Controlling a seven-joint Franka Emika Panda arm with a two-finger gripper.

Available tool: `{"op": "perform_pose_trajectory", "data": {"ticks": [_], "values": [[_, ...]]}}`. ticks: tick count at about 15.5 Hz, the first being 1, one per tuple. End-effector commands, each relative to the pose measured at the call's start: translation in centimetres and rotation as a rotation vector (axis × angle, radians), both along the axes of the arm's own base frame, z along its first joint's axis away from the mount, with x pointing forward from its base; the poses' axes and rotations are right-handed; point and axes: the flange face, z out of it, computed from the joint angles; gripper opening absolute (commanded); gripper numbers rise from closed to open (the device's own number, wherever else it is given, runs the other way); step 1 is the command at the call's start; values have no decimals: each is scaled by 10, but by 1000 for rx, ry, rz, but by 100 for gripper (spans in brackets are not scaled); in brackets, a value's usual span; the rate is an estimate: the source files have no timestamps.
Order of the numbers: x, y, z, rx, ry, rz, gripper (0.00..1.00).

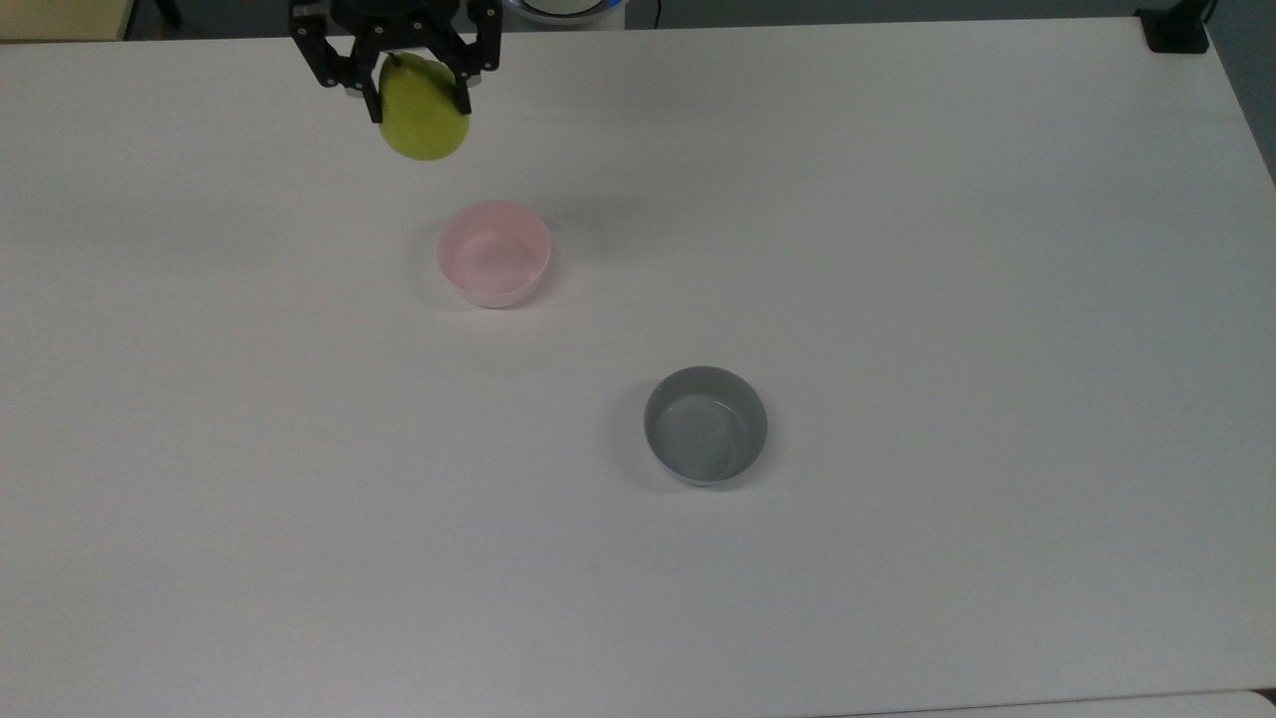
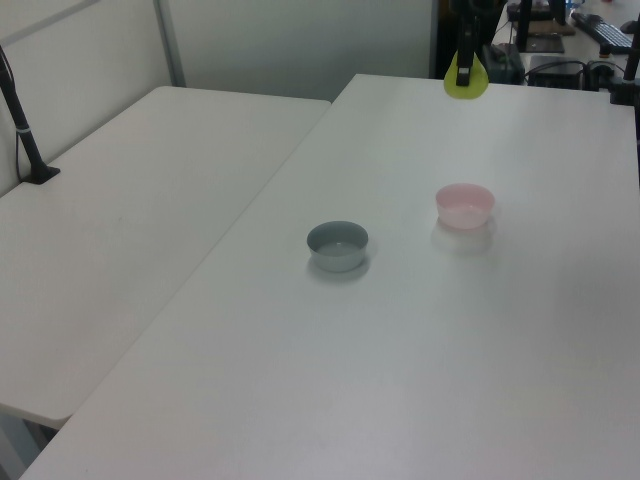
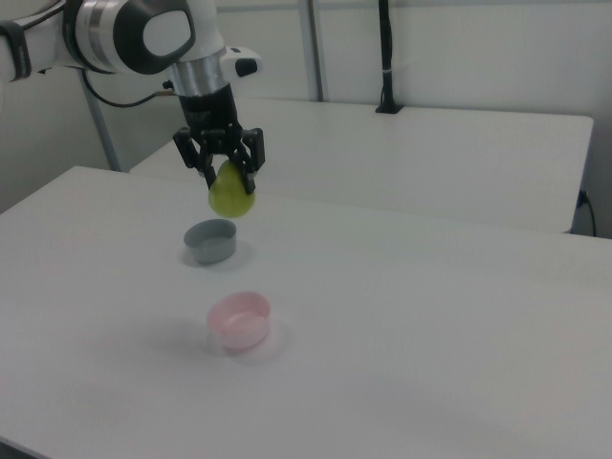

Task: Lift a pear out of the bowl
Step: 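Lift the pear out of the pink bowl and carry it aside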

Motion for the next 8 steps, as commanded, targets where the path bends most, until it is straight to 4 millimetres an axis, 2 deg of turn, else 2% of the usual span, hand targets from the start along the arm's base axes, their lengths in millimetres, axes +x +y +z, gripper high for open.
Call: {"op": "perform_pose_trajectory", "data": {"ticks": [1, 3, 8], "values": [[-2, -33, 4, 16, -1, -55, 13], [-4, -60, -1, 9, 8, -28, 13], [-23, -141, 4, -19, -24, 57, 13]]}}
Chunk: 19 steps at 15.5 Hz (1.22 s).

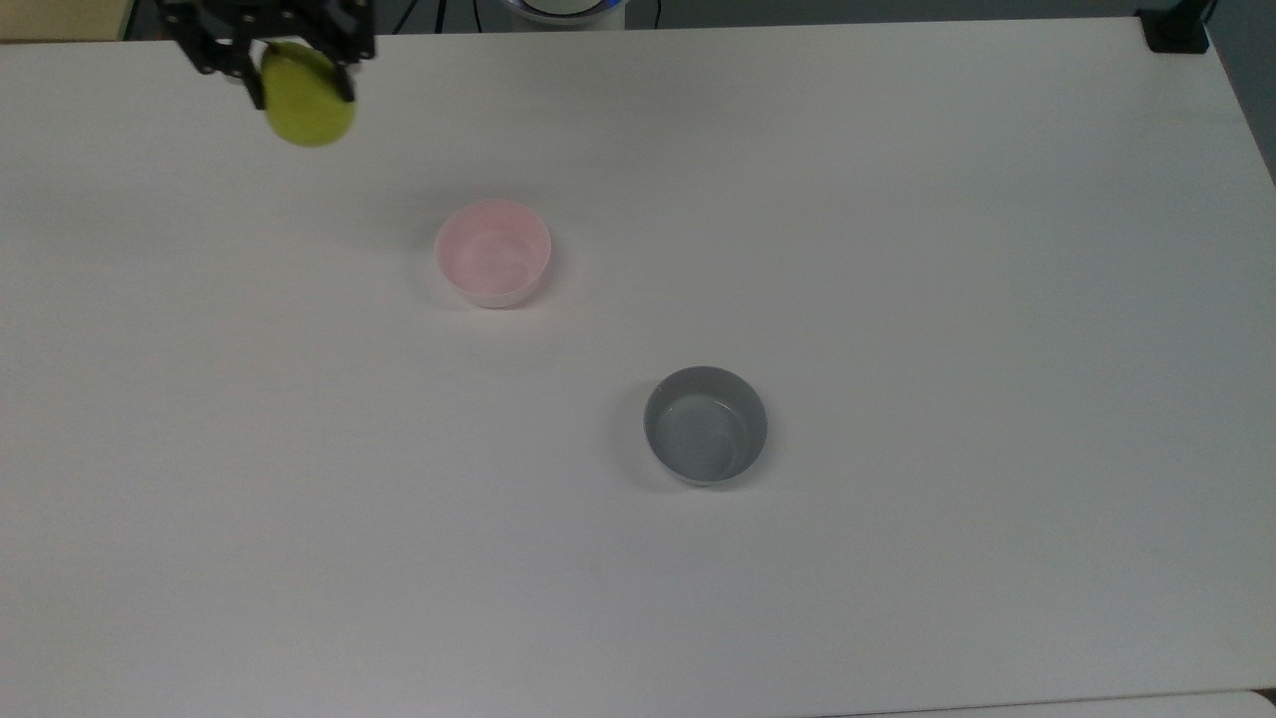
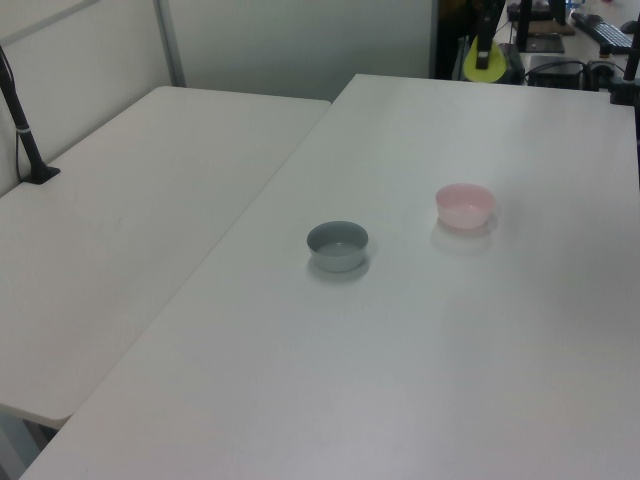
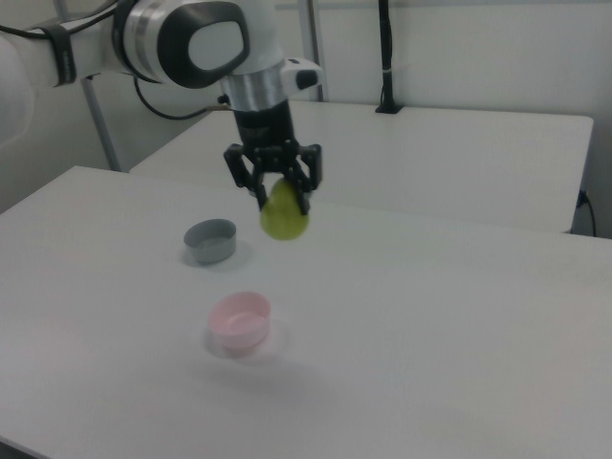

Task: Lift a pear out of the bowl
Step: 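Lift the pear out of the pink bowl and carry it aside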

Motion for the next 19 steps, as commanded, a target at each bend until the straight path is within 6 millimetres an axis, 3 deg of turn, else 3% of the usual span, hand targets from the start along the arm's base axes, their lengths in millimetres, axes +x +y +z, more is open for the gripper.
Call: {"op": "perform_pose_trajectory", "data": {"ticks": [1, 3, 9, 11, 19], "values": [[-9, -49, 5, -12, -44, 50, 13], [-12, -77, -3, -17, -76, 29, 12], [-7, -142, -78, 5, -82, -45, 12], [-3, -155, -104, 10, -57, -64, 12], [9, -167, -185, -25, -59, -134, 11]]}}
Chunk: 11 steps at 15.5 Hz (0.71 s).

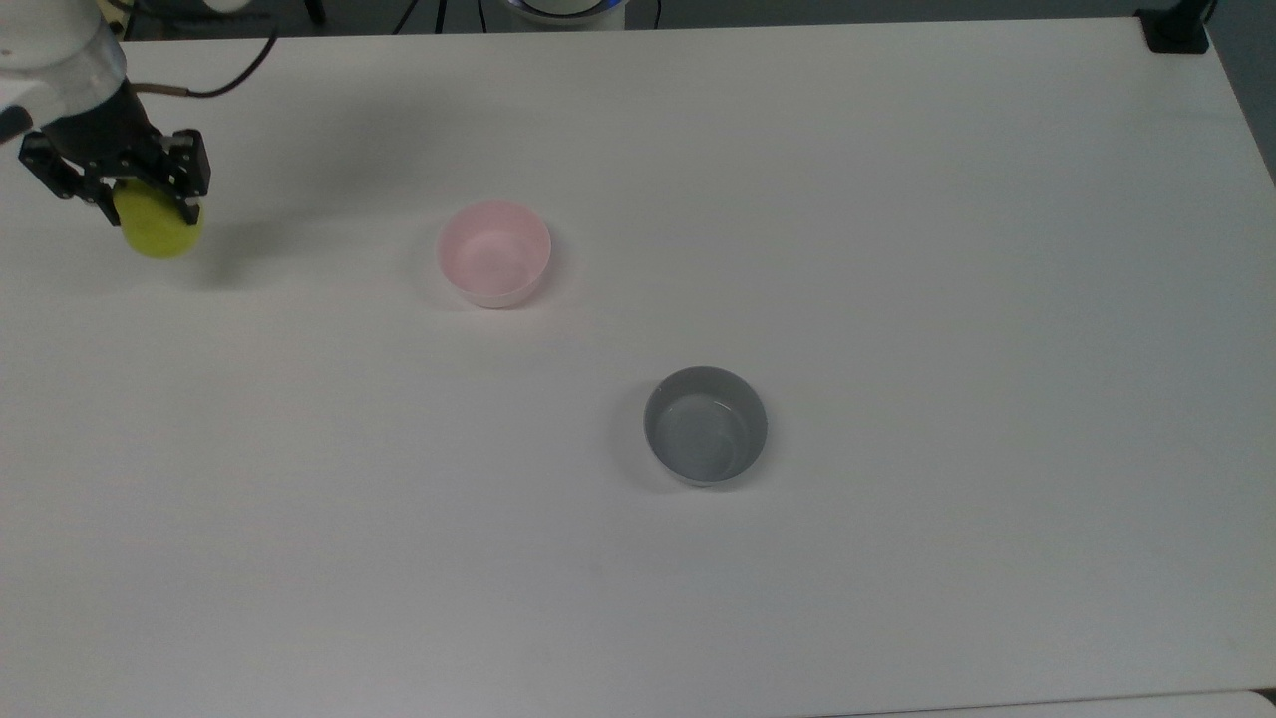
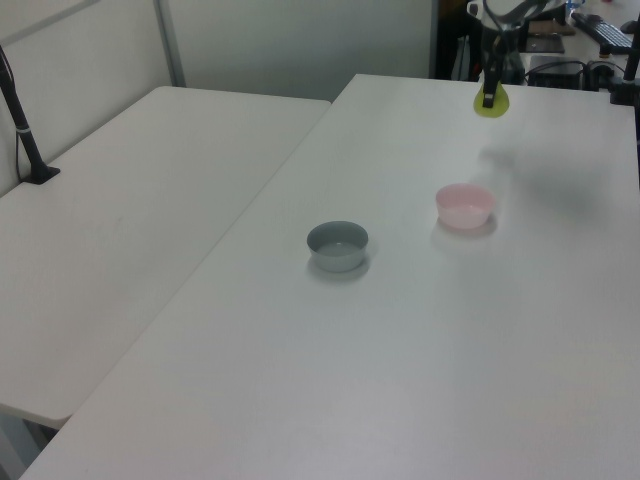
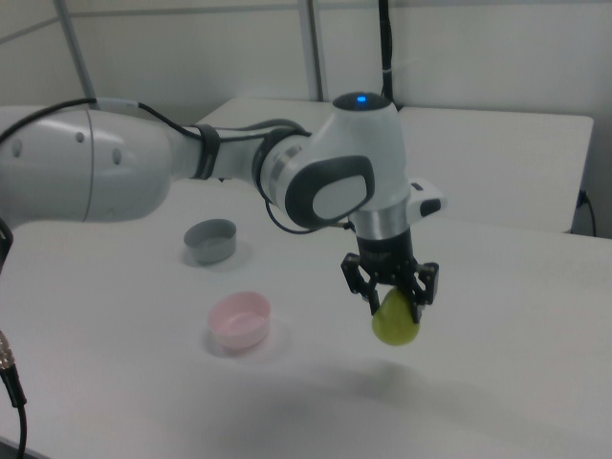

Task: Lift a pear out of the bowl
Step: 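Lower the pear onto the table and open the gripper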

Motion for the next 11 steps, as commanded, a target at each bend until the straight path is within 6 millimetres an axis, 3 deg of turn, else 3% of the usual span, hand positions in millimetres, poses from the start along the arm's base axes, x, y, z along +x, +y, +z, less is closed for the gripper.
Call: {"op": "perform_pose_trajectory", "data": {"ticks": [1, 3, 9, 11], "values": [[-2, -3, -26, -5, -34, -42, 11], [2, -4, -51, 1, -9, -62, 11], [9, -3, -74, 5, -24, -74, 13], [9, -3, -78, 8, -16, -71, 24]]}}
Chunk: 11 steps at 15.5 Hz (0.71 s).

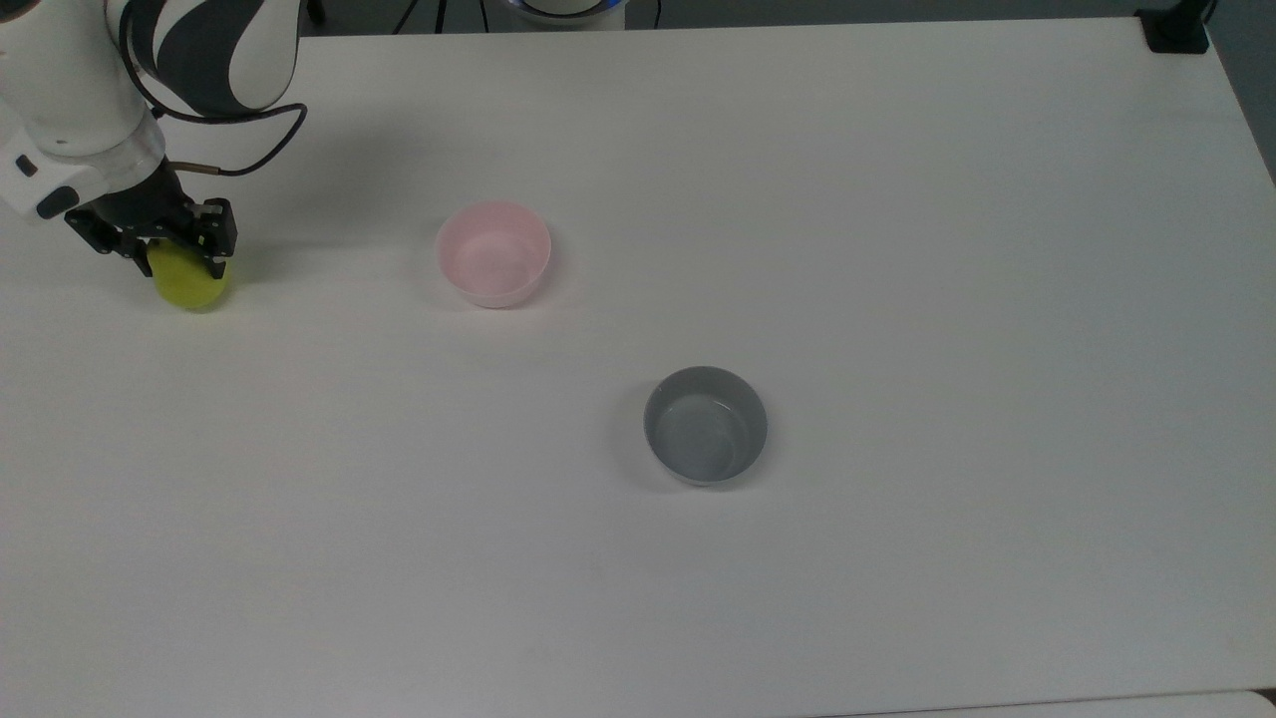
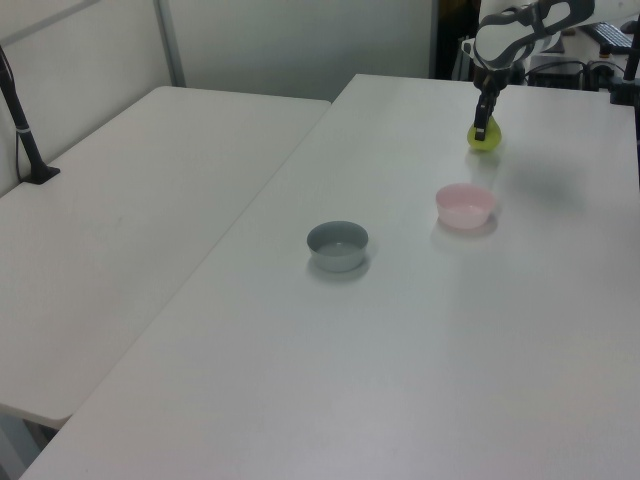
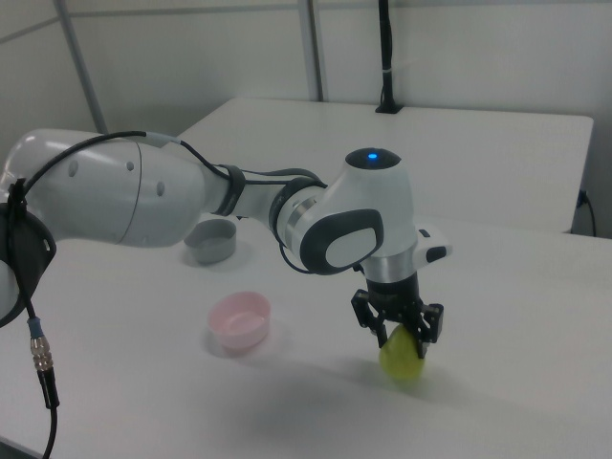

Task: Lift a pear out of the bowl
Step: 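Lower the pear onto the table and open the gripper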

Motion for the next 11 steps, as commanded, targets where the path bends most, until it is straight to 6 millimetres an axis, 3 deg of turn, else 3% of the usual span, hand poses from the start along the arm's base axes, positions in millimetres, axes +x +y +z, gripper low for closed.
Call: {"op": "perform_pose_trajectory", "data": {"ticks": [1, 5, 6, 11], "values": [[1, 3, -3, 6, -17, -16, 36], [1, 2, -3, 6, -17, -23, 91], [1, 2, -3, 6, -17, -23, 100], [2, 3, 13, 6, -35, -35, 100]]}}
